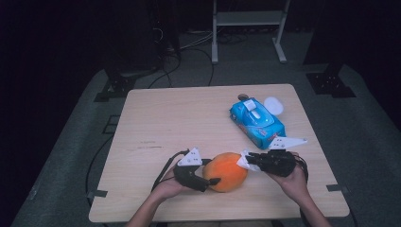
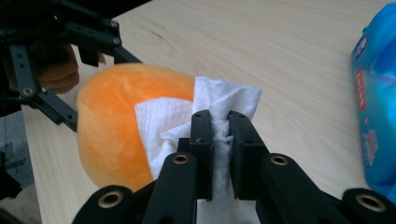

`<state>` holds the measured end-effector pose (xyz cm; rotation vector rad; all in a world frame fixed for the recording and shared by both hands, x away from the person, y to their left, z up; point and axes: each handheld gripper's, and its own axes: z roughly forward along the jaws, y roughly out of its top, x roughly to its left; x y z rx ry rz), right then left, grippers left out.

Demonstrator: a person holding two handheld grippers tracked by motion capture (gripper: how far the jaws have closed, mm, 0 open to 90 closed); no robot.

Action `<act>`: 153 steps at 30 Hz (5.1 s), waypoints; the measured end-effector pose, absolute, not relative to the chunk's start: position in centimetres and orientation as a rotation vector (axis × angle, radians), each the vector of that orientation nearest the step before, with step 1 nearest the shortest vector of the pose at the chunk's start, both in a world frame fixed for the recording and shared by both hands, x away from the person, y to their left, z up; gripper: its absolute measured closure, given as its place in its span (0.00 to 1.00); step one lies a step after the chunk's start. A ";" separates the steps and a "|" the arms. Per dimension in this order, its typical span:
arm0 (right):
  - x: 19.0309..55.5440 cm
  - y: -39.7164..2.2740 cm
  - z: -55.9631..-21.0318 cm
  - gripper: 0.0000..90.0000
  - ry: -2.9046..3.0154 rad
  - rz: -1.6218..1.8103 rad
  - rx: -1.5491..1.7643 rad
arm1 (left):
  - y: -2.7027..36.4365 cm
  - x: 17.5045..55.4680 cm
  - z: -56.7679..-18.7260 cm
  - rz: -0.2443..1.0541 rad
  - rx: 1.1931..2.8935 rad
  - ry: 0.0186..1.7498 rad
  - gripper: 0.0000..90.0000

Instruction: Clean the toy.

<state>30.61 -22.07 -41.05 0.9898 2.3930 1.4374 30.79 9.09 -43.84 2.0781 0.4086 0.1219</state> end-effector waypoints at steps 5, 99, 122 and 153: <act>31.3 -23.1 -42.1 0.89 2.407 1.424 1.071 | 9.1 30.9 -43.8 0.114 2.071 0.430 0.28; 28.3 -17.9 -38.8 0.89 2.318 1.532 0.833 | 7.4 31.0 -43.3 0.185 1.975 0.418 0.27; 29.1 -19.5 -40.0 0.89 2.286 1.457 0.881 | 8.7 32.0 -43.5 0.116 1.913 0.532 0.29; 28.2 -18.2 -38.5 0.89 2.284 1.474 0.796 | 7.0 30.6 -43.8 0.193 1.929 0.425 0.21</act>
